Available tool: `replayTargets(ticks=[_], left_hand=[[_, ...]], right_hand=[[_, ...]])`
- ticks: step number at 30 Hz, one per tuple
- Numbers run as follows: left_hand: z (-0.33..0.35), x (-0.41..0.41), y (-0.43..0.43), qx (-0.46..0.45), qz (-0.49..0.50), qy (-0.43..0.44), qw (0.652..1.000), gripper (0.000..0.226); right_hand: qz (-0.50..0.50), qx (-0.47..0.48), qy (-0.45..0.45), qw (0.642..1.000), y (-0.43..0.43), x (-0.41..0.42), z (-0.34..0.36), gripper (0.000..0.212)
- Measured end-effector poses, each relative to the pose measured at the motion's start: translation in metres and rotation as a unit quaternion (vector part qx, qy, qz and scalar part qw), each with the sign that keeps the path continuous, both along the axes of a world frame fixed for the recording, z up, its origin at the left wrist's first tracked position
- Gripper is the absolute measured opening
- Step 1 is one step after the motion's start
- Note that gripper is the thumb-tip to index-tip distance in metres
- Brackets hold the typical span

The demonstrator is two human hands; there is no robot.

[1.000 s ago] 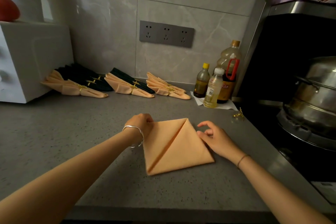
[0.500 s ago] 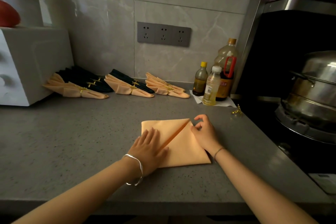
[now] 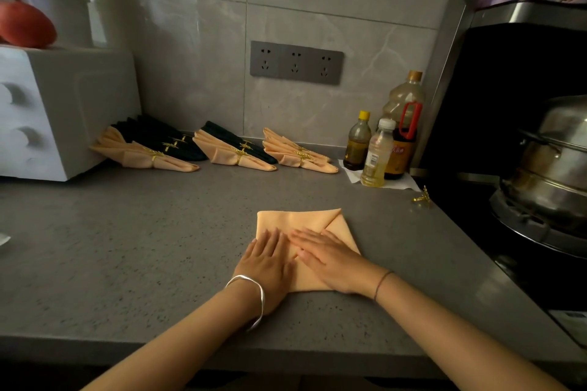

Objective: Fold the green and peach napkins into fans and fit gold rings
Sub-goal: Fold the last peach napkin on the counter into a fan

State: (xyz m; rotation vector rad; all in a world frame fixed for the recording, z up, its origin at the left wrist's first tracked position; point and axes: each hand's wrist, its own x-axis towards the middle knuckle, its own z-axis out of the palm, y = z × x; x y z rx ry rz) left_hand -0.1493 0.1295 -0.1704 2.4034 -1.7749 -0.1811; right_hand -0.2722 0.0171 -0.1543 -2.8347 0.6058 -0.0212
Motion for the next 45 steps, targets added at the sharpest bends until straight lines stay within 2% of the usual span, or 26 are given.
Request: replayTargets(ticks=[4,14,16,19,21,24,27,30,33,38,42,45], left_hand=[[-0.003,0.002,0.002,-0.015,-0.019,0.007,1.000,0.052],[-0.005,0.002,0.002,0.001,-0.023,0.006,1.000,0.053],[-0.006,0.002,0.001,0.010,-0.022,0.002,1.000,0.054],[-0.006,0.003,0.000,0.013,-0.019,-0.002,1.000,0.056],[-0.007,0.003,-0.001,0.010,-0.015,-0.006,1.000,0.055],[-0.007,0.002,-0.002,0.009,-0.011,-0.013,1.000,0.055],[-0.005,0.002,-0.001,0.010,-0.011,-0.007,1.000,0.055],[-0.005,0.002,0.000,0.002,-0.016,0.008,1.000,0.052],[-0.004,0.003,0.002,-0.015,-0.020,0.024,0.999,0.049],[0.001,0.005,0.004,-0.027,-0.028,0.044,0.998,0.045],[0.005,0.005,0.005,-0.028,-0.033,0.084,0.996,0.043],[0.008,0.004,0.008,-0.018,-0.036,0.111,0.993,0.049]], right_hand=[[-0.032,-0.001,0.043,0.999,-0.022,-0.003,-0.003,0.053],[-0.142,0.009,0.071,0.987,-0.072,-0.005,0.001,0.053],[-0.150,0.012,0.051,0.987,-0.071,-0.008,0.007,0.054],[-0.114,-0.011,-0.037,0.993,-0.052,-0.022,0.020,0.053],[-0.059,-0.027,-0.056,0.996,-0.030,-0.036,0.029,0.051],[-0.004,-0.068,-0.005,0.998,-0.007,-0.059,0.035,0.056],[-0.001,-0.122,0.069,0.990,-0.004,-0.075,0.033,0.062],[-0.001,-0.131,0.095,0.987,-0.006,-0.081,0.032,0.063],[-0.011,-0.084,0.069,0.994,-0.012,-0.079,0.033,0.054],[-0.063,0.081,-0.061,0.993,-0.030,-0.077,0.033,0.027],[-0.097,0.131,-0.124,0.979,-0.038,-0.068,0.028,0.016],[-0.123,0.153,-0.155,0.968,-0.043,-0.061,0.024,0.012]])
